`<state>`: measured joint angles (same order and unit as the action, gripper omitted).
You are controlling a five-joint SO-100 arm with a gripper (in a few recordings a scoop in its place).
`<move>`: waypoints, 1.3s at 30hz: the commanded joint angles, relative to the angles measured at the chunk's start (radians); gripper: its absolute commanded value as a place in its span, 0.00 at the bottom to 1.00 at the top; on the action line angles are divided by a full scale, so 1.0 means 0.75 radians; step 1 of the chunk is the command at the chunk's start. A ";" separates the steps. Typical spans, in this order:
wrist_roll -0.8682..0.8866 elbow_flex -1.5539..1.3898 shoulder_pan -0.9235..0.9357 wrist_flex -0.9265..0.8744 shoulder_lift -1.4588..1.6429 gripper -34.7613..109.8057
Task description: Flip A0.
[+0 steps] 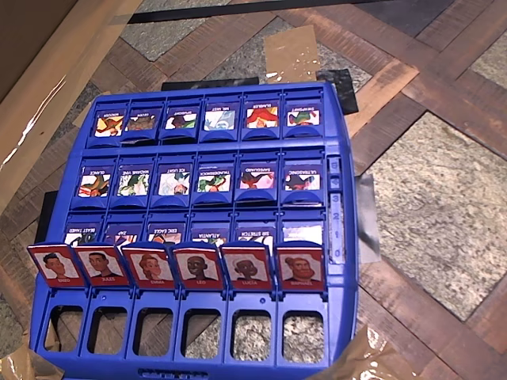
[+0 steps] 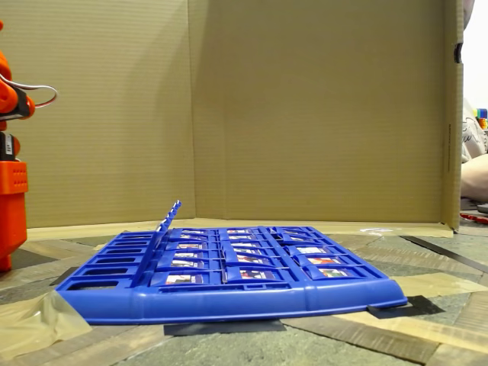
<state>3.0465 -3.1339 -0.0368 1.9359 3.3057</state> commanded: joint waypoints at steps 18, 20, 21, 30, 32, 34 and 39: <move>0.331 -0.002 -0.004 -0.010 -0.027 0.24; 0.307 -0.002 -0.004 -0.010 -0.027 0.24; 0.288 -0.002 -0.004 -0.010 -0.027 0.24; 0.315 -0.002 -0.004 -0.010 -0.027 0.24; 0.313 -0.002 -0.004 -0.010 -0.027 0.24; 0.311 -0.002 -0.004 -0.010 -0.027 0.24; 0.311 -0.002 -0.004 -0.010 -0.027 0.24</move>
<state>3.0465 -3.1339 -0.0368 1.9359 3.3057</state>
